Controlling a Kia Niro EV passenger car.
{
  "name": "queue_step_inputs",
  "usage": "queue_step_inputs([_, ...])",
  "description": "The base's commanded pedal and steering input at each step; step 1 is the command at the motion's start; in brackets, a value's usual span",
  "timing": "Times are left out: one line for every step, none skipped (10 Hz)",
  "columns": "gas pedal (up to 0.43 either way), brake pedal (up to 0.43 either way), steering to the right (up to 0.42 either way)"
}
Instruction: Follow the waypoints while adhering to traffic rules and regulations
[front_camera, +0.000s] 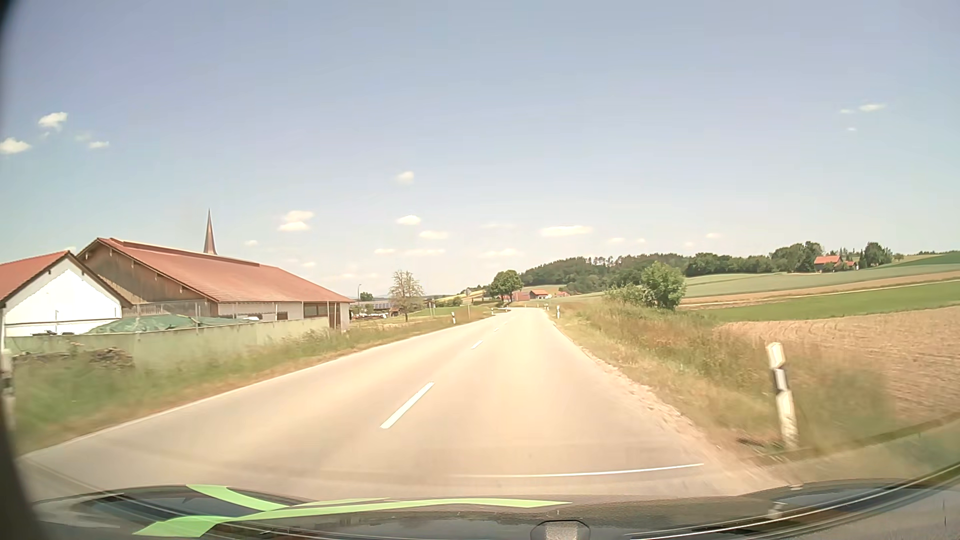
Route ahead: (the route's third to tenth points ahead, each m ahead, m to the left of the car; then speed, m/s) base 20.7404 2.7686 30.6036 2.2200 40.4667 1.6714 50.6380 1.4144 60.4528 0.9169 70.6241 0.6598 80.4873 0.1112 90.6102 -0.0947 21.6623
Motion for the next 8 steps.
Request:
queue_step_inputs([0.177, 0.0, 0.008])
queue_step_inputs([0.177, 0.0, 0.008])
queue_step_inputs([0.177, 0.0, 0.006])
queue_step_inputs([0.189, 0.0, 0.006])
queue_step_inputs([0.197, 0.0, 0.005])
queue_step_inputs([0.209, 0.0, 0.005])
queue_step_inputs([0.209, 0.0, 0.004])
queue_step_inputs([0.209, 0.0, 0.003])
